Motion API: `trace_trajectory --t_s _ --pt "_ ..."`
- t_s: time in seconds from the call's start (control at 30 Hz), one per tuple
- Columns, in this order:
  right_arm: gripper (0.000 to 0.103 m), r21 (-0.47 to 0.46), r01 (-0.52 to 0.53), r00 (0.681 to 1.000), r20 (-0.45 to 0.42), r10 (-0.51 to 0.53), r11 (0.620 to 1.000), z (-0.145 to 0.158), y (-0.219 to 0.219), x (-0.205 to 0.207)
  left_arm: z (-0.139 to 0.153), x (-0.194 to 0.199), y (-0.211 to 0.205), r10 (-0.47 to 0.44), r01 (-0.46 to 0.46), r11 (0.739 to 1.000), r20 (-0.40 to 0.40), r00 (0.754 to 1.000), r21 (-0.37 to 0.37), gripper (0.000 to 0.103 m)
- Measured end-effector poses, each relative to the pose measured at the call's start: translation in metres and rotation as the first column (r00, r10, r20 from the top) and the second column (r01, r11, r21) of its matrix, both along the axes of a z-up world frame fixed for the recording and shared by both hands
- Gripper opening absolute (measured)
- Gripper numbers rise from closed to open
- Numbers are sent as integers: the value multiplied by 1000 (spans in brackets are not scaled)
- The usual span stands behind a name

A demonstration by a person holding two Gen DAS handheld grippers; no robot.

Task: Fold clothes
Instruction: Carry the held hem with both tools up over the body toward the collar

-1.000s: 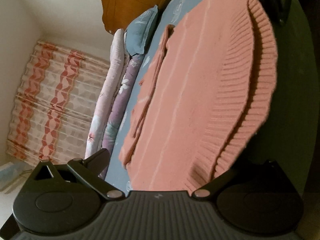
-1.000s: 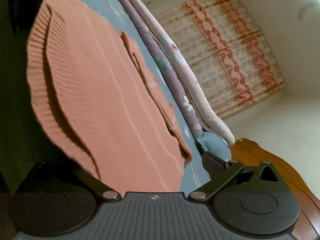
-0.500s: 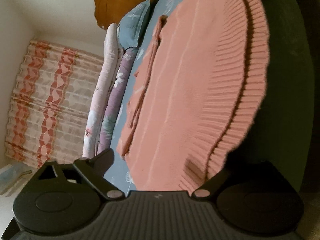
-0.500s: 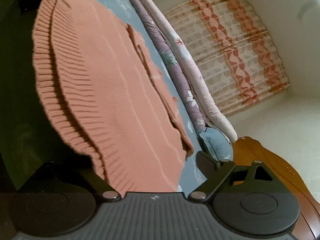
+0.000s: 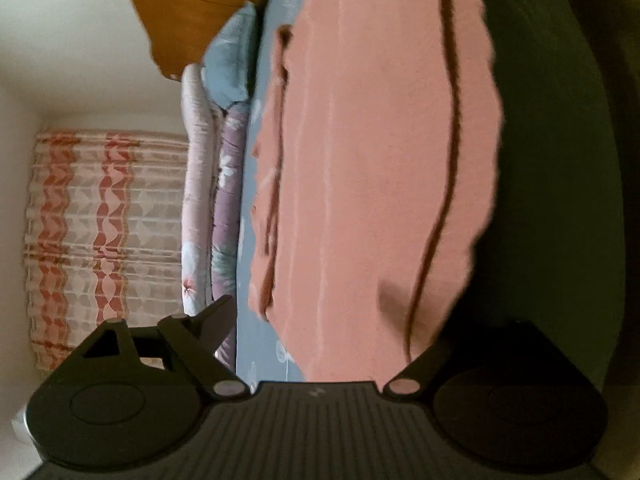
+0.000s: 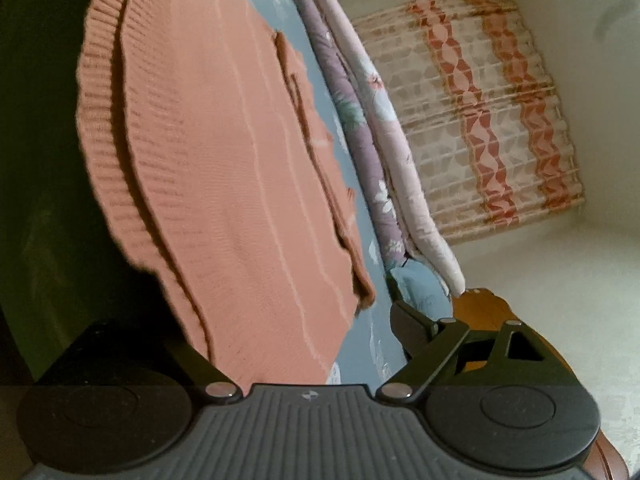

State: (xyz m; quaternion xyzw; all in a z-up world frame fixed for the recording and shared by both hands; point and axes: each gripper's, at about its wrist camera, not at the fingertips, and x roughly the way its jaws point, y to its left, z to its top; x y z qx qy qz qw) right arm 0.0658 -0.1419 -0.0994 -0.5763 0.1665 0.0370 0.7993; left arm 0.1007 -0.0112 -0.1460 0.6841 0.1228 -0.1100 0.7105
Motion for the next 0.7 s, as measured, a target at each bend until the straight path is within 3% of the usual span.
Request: trace_trajectory --t_s 0.1,0.23,0.3,0.33,0.37,0.4,0.43,0.7 --pt "87 -7 -3 1000 0 3 1000 -3 2 -2 -2 -1 1 -16 16 1000 -5 1000 5 86" --pt "78 -54 -30 999 -26 29 998 -6 7 -3 -9 -2 -3 -73 74 995 -11 997 70 77" --pt "65 -61 -40 998 -42 38 997 -9 9 -6 -11 -2 -4 -77 80 995 -50 996 58 56" --pt "59 -63 -45 998 -52 41 997 -11 10 -7 -13 -2 -4 -74 77 996 -79 994 41 29" --pt "46 -64 -47 997 -65 43 997 -15 11 -9 -19 -3 -5 -70 75 997 -112 991 36 1" --pt "24 -66 -50 996 -80 44 997 -18 13 -11 -28 -5 -7 -71 76 996 -103 992 48 1" --pt "12 -66 -53 993 -110 45 996 -23 15 -13 -29 -5 -7 -65 69 997 -95 993 41 0" --pt "11 -46 -36 995 -94 31 998 -26 18 -15 -24 -6 -8 -44 44 999 -80 996 -7 3"
